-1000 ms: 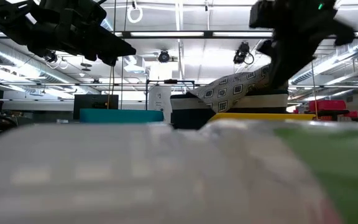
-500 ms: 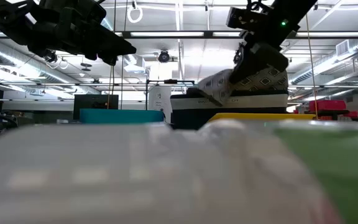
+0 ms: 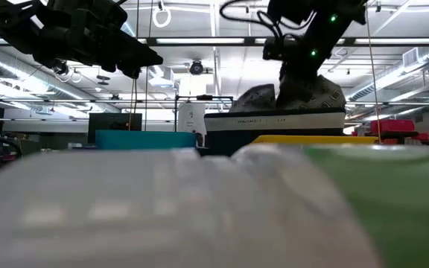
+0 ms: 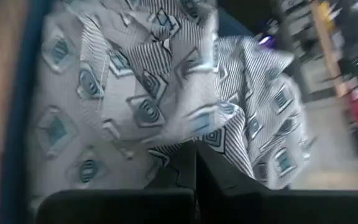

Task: Pick & place medical supplies in basket/bin
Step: Put the light gray patient gown into the blue laundry bin

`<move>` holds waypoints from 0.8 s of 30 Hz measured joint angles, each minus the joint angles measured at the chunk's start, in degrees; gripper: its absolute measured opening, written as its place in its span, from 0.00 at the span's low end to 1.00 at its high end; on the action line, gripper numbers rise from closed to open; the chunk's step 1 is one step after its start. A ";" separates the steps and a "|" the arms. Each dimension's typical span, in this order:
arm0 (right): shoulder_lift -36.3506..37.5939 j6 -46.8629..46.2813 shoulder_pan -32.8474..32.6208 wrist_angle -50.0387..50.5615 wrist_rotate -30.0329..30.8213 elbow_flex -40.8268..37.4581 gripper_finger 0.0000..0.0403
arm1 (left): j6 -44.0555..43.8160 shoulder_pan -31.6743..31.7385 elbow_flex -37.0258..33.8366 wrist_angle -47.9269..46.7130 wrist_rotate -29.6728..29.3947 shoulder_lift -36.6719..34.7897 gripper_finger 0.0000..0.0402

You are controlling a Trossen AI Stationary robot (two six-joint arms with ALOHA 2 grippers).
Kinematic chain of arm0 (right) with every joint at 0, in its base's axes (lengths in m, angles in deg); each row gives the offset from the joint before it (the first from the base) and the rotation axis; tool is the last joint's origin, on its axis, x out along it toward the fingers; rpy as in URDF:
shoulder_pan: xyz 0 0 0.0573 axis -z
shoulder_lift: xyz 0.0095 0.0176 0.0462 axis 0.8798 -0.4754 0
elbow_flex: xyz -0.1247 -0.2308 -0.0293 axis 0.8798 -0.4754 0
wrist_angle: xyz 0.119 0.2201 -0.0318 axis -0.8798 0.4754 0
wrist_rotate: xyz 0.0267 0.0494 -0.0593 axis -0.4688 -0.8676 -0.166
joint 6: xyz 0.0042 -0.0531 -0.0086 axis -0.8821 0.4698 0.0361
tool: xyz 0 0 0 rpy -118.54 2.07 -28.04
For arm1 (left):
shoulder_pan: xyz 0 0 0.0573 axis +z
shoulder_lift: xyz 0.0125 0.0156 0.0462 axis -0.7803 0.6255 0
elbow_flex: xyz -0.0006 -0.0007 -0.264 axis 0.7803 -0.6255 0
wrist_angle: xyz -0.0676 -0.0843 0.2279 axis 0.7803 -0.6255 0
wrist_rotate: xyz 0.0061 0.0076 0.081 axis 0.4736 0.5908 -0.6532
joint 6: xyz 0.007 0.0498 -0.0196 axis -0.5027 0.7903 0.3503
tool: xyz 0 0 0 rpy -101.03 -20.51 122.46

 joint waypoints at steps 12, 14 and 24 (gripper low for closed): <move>-7.19 -0.15 13.65 -1.17 -28.20 0.33 0.00 | 0.02 0.00 0.00 -0.98 0.64 0.00 0.35; -8.95 -0.17 13.92 -2.35 -29.91 0.38 0.00 | -0.11 0.00 0.00 -0.96 0.68 0.00 0.35; -2.34 2.07 12.16 -11.17 -20.30 -0.25 0.00 | 0.11 0.00 0.00 -1.05 0.67 0.00 0.35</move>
